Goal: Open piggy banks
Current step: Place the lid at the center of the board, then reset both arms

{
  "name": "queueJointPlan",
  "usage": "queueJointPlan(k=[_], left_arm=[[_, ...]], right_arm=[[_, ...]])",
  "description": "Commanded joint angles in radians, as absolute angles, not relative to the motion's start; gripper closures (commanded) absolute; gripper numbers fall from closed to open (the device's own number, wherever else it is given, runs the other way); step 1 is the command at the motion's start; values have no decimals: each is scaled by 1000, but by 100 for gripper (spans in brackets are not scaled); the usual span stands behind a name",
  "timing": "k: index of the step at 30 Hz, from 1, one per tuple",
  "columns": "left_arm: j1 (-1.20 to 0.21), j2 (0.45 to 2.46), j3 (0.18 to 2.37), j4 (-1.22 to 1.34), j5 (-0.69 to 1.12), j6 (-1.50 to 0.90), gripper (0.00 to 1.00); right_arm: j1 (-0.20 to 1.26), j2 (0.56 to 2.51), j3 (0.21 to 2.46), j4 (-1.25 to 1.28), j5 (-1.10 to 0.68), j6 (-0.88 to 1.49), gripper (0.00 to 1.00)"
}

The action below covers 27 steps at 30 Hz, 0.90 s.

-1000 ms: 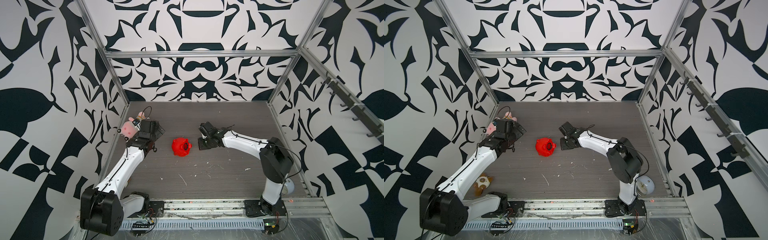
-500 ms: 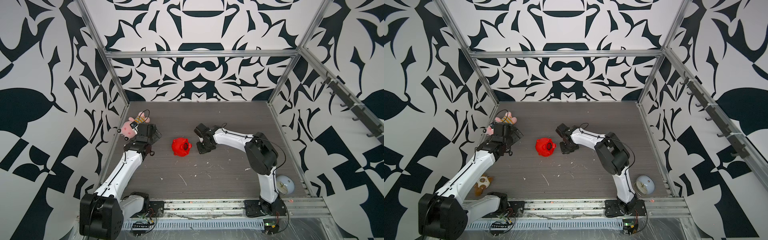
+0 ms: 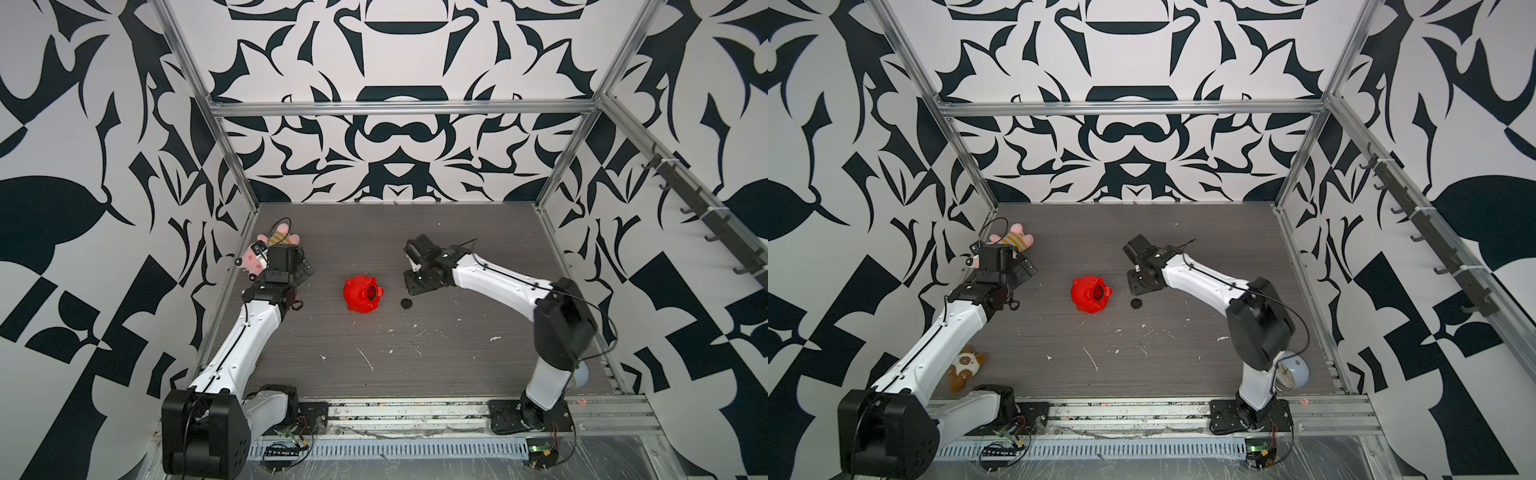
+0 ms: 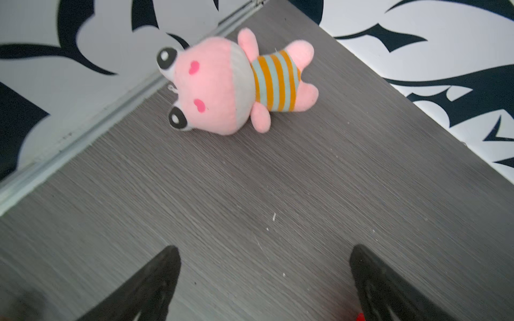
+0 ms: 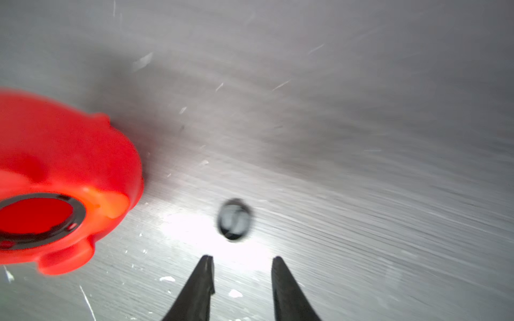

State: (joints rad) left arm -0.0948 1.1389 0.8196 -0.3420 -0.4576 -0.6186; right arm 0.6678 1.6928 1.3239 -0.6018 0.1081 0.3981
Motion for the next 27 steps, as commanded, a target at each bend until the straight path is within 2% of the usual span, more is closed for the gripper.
queueJointPlan(k=[1, 5, 10, 14, 19, 22, 26, 27], left_arm=[[-61, 1108, 749, -173, -577, -486, 0], [-59, 1138, 622, 177, -628, -313, 1], [-60, 1292, 640, 247, -643, -171, 1], [-60, 1410, 582, 433, -579, -125, 0], [-57, 1482, 519, 611, -505, -98, 0], [-57, 1539, 491, 709, -428, -56, 1], [-55, 1516, 438, 777, -414, -59, 1], [-56, 1517, 426, 811, -414, -57, 1]], right_arm=[[567, 1580, 1206, -493, 310, 276, 56], [415, 1460, 979, -207, 443, 114, 53], [291, 1383, 712, 149, 494, 13, 53], [216, 1374, 555, 377, 447, 0, 53], [189, 1382, 383, 727, 385, -35, 52], [182, 1440, 321, 897, 346, -36, 51], [177, 1558, 284, 1066, 270, -67, 50], [176, 1575, 284, 1098, 264, -72, 46]])
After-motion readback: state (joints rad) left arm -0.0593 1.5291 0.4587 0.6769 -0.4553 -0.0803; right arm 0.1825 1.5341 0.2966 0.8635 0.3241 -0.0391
